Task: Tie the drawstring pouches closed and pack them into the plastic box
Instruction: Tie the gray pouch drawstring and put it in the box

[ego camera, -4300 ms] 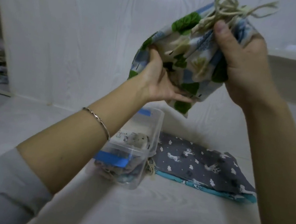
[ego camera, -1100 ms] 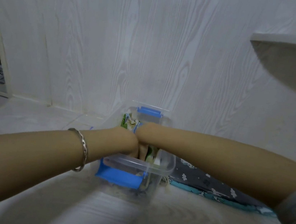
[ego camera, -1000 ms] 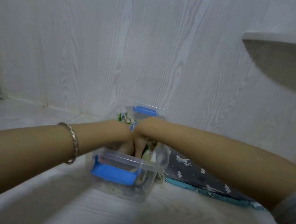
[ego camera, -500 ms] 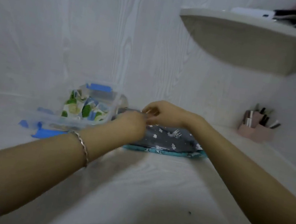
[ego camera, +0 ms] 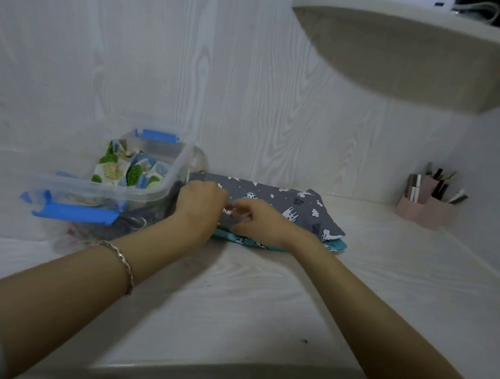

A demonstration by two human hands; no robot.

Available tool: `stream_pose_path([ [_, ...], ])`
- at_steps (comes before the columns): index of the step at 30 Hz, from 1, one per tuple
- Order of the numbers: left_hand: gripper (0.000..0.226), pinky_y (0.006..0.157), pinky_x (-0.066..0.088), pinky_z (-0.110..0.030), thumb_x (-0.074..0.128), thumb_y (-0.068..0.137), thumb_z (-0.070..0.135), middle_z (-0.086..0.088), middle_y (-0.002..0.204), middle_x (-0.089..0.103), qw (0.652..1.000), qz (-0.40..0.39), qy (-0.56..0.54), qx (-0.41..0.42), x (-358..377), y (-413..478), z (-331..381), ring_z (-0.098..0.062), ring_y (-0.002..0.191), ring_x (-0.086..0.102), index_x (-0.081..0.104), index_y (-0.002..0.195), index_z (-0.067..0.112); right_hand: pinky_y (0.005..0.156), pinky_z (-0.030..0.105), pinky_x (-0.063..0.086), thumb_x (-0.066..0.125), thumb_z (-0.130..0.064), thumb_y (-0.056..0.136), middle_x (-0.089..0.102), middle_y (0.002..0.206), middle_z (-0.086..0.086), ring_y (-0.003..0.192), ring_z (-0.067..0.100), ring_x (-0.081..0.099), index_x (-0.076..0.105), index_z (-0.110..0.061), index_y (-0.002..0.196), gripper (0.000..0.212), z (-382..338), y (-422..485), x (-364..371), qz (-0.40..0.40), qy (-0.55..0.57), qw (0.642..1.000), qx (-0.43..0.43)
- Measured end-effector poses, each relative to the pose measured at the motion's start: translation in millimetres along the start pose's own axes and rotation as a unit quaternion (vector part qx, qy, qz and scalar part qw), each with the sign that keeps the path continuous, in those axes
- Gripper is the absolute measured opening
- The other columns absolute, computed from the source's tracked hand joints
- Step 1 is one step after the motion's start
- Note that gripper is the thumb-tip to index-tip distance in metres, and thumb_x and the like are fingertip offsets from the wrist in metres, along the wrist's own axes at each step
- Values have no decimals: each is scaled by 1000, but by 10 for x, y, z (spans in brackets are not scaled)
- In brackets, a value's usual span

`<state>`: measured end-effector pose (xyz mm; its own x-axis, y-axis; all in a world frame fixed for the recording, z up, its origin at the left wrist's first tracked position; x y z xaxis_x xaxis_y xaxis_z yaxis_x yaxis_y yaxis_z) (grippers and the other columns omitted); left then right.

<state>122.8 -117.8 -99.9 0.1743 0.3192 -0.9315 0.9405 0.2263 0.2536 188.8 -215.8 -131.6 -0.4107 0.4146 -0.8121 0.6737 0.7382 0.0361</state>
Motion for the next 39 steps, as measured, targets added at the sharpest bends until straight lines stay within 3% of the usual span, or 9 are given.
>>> stream_pose_path([
  [3,19,77,52,-36,52,88,0,-11,102,64,980,121,-158,4,-240,60,-32,-29,96,63,65,100,9,77,18,43,67,-12,86,62,111,-5,79,-2,54,52,-18,124,42,-139,0,63,64,83,993,-56],
  [8,17,59,47,-10,55,89,3,5,87,66,799,209,-563,-12,-464,-49,-138,-9,75,64,66,95,14,57,18,33,48,-3,95,50,65,-10,58,2,42,54,-23,76,28,-175,-22,-199,306,215,925,-73],
  [14,37,88,39,-22,57,85,7,-11,132,44,905,176,-386,-36,-322,-153,-149,-22,115,47,54,121,13,46,26,37,35,3,96,52,65,0,50,13,43,54,-21,121,40,-66,46,-326,283,305,909,16],
  [18,34,97,39,-39,55,88,17,-15,133,41,932,148,-332,-13,-248,-172,-84,-31,121,41,50,120,10,56,30,44,40,-8,100,60,74,7,62,23,52,63,-16,108,25,-121,109,-444,284,373,883,22],
  [21,19,80,48,-36,44,98,32,-8,103,54,837,10,-544,-58,-269,-120,-97,-20,88,54,52,90,16,68,39,45,49,-22,101,58,71,9,74,27,52,65,-16,87,21,-152,117,-608,273,429,861,28],
  [25,54,86,53,-34,30,96,60,-3,124,40,591,-138,-778,-161,-305,-103,-30,-22,99,58,45,125,17,74,38,54,47,-19,101,64,78,7,74,22,63,61,-10,87,21,-408,-101,-1026,261,532,804,-45],
  [29,77,82,55,-30,25,89,72,6,109,42,537,-34,-813,-221,-505,-30,-82,-22,108,56,34,141,17,62,31,55,45,-14,97,59,63,4,57,16,60,55,-10,74,26,-607,-386,-1393,241,650,712,-114],
  [34,56,62,36,-27,30,93,64,4,78,46,469,51,-846,-247,-626,14,-158,-10,66,43,47,117,16,51,21,40,45,-17,90,40,55,-1,51,11,40,44,-11,62,29,-595,-612,-1490,189,681,688,-165],
  [39,48,52,36,-22,33,99,52,-1,74,53,436,25,-869,-232,-630,27,-190,-11,58,41,57,84,13,55,24,30,42,-20,93,34,54,-2,53,11,31,45,-14,58,35,-506,-625,-1452,155,681,693,-178],
])
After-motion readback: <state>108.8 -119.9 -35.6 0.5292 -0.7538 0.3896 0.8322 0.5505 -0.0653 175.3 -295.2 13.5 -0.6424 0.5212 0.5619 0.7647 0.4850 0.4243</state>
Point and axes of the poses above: each hand's wrist, its own y-axis towards the middle knuckle, its own x-axis out of the palm, z = x × y, the point moved 4 cm from there along y, towards the middle knuckle
